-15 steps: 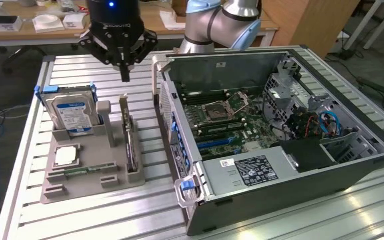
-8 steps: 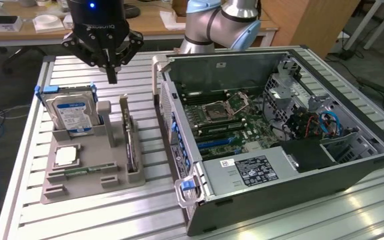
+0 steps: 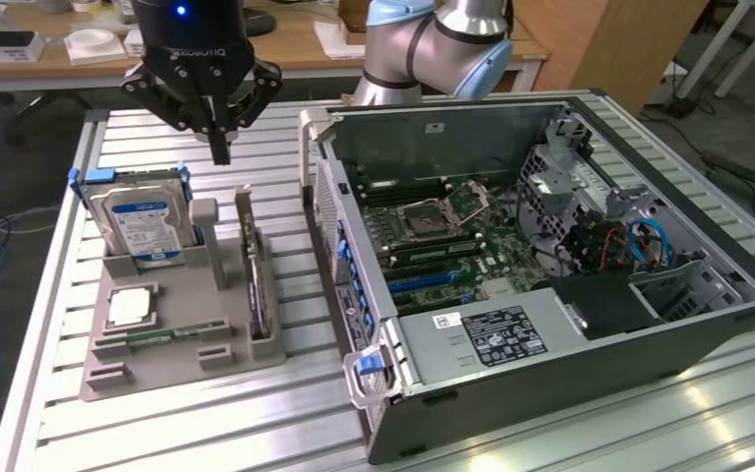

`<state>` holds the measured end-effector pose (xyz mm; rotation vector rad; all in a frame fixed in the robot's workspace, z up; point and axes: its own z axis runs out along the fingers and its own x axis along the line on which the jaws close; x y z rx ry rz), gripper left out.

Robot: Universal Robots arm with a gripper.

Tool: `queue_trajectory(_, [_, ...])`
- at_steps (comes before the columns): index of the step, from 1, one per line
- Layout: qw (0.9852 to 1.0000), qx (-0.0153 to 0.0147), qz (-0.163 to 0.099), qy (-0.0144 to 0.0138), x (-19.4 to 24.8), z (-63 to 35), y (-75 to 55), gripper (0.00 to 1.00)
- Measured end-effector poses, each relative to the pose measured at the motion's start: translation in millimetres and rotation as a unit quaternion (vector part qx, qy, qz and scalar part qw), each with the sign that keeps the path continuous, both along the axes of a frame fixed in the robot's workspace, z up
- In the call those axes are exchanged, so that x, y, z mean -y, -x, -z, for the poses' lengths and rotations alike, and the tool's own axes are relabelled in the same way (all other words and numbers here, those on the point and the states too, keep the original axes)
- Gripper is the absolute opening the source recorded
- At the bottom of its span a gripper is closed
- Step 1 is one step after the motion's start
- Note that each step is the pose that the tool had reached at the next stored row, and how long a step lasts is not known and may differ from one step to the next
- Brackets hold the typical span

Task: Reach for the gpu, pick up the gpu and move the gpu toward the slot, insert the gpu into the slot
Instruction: 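Pick up the gpu and move the gpu toward the slot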

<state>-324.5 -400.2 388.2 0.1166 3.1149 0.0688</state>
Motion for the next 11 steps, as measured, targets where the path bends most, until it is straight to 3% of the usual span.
queue_trajectory(8, [1.0,0.0,0.0,0.0,0.0,0.0,0.0,0.11])
queue_trajectory(10, [1.0,0.0,0.0,0.0,0.0,0.0,0.0,0.23])
queue_trajectory(11, [1.0,0.0,0.0,0.0,0.0,0.0,0.0,0.23])
